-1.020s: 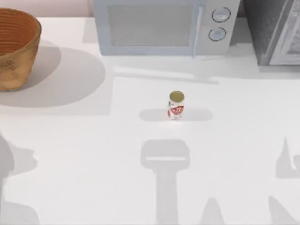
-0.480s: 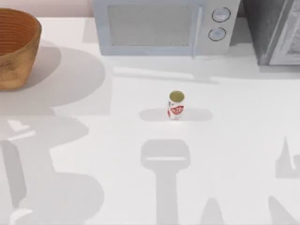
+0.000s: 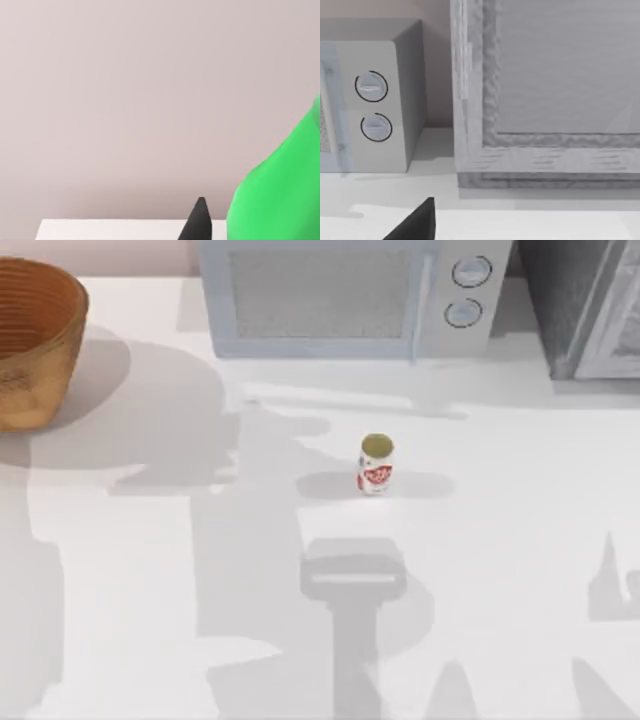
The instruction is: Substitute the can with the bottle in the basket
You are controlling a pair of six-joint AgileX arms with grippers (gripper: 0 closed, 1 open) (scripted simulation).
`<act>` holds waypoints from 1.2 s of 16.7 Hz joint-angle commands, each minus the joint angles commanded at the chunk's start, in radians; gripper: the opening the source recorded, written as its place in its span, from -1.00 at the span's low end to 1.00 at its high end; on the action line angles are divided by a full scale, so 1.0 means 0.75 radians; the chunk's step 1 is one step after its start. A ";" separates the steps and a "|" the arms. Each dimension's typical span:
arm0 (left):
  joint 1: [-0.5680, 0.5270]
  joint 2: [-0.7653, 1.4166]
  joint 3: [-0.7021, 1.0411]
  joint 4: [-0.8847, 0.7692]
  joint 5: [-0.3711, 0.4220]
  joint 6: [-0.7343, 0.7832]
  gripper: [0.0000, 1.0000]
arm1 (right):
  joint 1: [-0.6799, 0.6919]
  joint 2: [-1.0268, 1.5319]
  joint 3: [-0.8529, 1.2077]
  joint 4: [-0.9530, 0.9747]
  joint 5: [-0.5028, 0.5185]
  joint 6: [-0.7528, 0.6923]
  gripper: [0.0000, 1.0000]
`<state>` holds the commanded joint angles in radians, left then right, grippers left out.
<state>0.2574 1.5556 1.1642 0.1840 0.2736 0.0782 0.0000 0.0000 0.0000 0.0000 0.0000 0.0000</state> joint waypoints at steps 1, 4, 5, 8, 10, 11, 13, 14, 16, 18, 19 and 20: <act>-0.005 0.001 0.003 -0.005 0.003 -0.001 -1.00 | 0.000 0.000 0.000 0.000 0.000 0.000 1.00; -0.005 0.001 0.003 -0.005 0.003 -0.001 -1.00 | 0.000 0.000 0.000 0.000 0.000 0.000 1.00; 0.000 0.002 -0.002 -0.002 0.002 0.001 -1.00 | 0.000 0.000 0.000 0.000 0.000 0.000 1.00; -0.010 0.057 0.024 0.043 -0.008 -0.003 -1.00 | 0.000 0.000 0.000 0.000 0.000 0.000 1.00; -0.021 0.144 0.044 0.089 -0.019 -0.005 -1.00 | 0.000 0.000 0.000 0.000 0.000 0.000 1.00; -0.026 0.190 0.055 0.115 -0.023 -0.005 -1.00 | 0.000 0.000 0.000 0.000 0.000 0.000 1.00; -0.041 0.260 0.078 0.170 -0.031 -0.007 -1.00 | 0.000 0.000 0.000 0.000 0.000 0.000 1.00; -0.048 0.281 0.087 0.190 -0.036 -0.009 -1.00 | 0.000 0.000 0.000 0.000 0.000 0.000 1.00; -0.051 0.288 0.091 0.197 -0.038 -0.010 -1.00 | 0.000 0.000 0.000 0.000 0.000 0.000 1.00; -0.051 0.288 0.091 0.197 -0.038 -0.010 -1.00 | 0.000 0.000 0.000 0.000 0.000 0.000 1.00; -0.051 0.288 0.091 0.197 -0.038 -0.010 -0.85 | 0.000 0.000 0.000 0.000 0.000 0.000 1.00; -0.051 0.288 0.091 0.197 -0.038 -0.010 -0.70 | 0.000 0.000 0.000 0.000 0.000 0.000 1.00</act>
<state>0.2189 1.7717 1.2325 0.3319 0.2449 0.0706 0.0000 0.0000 0.0000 0.0000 0.0000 0.0000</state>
